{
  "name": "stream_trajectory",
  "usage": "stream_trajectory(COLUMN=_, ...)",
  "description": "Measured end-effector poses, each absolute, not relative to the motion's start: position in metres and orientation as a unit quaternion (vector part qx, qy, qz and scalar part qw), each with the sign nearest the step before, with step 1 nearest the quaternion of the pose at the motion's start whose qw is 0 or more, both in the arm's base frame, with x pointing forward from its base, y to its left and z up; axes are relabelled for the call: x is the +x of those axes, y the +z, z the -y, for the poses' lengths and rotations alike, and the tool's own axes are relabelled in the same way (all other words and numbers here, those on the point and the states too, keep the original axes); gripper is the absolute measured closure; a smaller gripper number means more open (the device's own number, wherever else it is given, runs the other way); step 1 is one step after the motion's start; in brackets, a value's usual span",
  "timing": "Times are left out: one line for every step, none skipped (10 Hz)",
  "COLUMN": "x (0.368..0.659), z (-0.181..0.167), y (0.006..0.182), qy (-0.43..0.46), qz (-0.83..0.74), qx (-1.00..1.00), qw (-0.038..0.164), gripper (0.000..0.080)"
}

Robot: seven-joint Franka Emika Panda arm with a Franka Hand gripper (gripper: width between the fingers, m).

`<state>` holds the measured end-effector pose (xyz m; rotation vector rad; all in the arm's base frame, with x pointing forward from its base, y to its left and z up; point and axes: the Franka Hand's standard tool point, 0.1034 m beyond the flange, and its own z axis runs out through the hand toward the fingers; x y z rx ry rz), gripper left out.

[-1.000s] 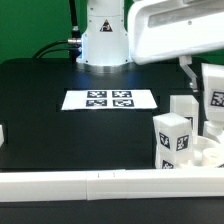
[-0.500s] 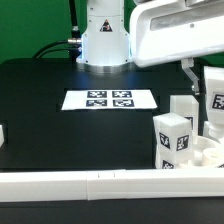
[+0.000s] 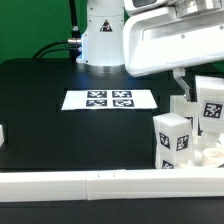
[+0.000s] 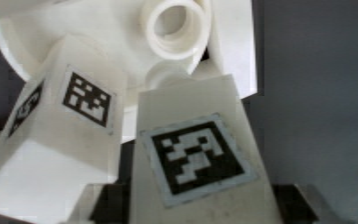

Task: Assemble stool

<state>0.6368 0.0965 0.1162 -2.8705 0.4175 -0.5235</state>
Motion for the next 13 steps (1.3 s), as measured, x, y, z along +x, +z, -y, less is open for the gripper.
stream_trajectory(x=0.637, z=-0.097, y=0.117, qy=-0.181, qz=-0.142, qx=-0.968, qw=0.097, gripper=0.0476)
stream_trajectory(x=0.635, z=-0.099, y=0.118, qy=-0.207, qz=-0.15, qx=-0.962, qw=0.098, gripper=0.0476)
stream_trajectory(x=0.629, z=-0.104, y=0.116, qy=-0.221, qz=-0.153, qx=-0.958, qw=0.099, gripper=0.0476)
stream_trajectory(x=0.627, z=-0.104, y=0.115, qy=-0.223, qz=-0.148, qx=-0.958, qw=0.099, gripper=0.0476)
stream_trajectory(x=0.628, z=-0.103, y=0.115, qy=-0.224, qz=-0.149, qx=-0.958, qw=0.098, gripper=0.0476)
stream_trajectory(x=0.628, z=-0.103, y=0.115, qy=-0.223, qz=-0.149, qx=-0.958, qw=0.098, gripper=0.0476)
stream_trajectory(x=0.628, z=-0.103, y=0.115, qy=-0.223, qz=-0.149, qx=-0.958, qw=0.098, gripper=0.0476)
stream_trajectory(x=0.628, z=-0.102, y=0.115, qy=-0.223, qz=-0.149, qx=-0.958, qw=0.098, gripper=0.0476)
stream_trajectory(x=0.626, z=-0.101, y=0.112, qy=-0.217, qz=-0.147, qx=-0.96, qw=0.098, gripper=0.0476)
stream_trajectory(x=0.626, z=-0.101, y=0.11, qy=-0.213, qz=-0.148, qx=-0.961, qw=0.098, gripper=0.0476)
stream_trajectory(x=0.624, z=-0.103, y=0.106, qy=-0.209, qz=-0.147, qx=-0.962, qw=0.098, gripper=0.0476)
stream_trajectory(x=0.622, z=-0.103, y=0.102, qy=-0.206, qz=-0.147, qx=-0.963, qw=0.097, gripper=0.0476)
stream_trajectory(x=0.621, z=-0.105, y=0.099, qy=-0.204, qz=-0.146, qx=-0.963, qw=0.097, gripper=0.0476)
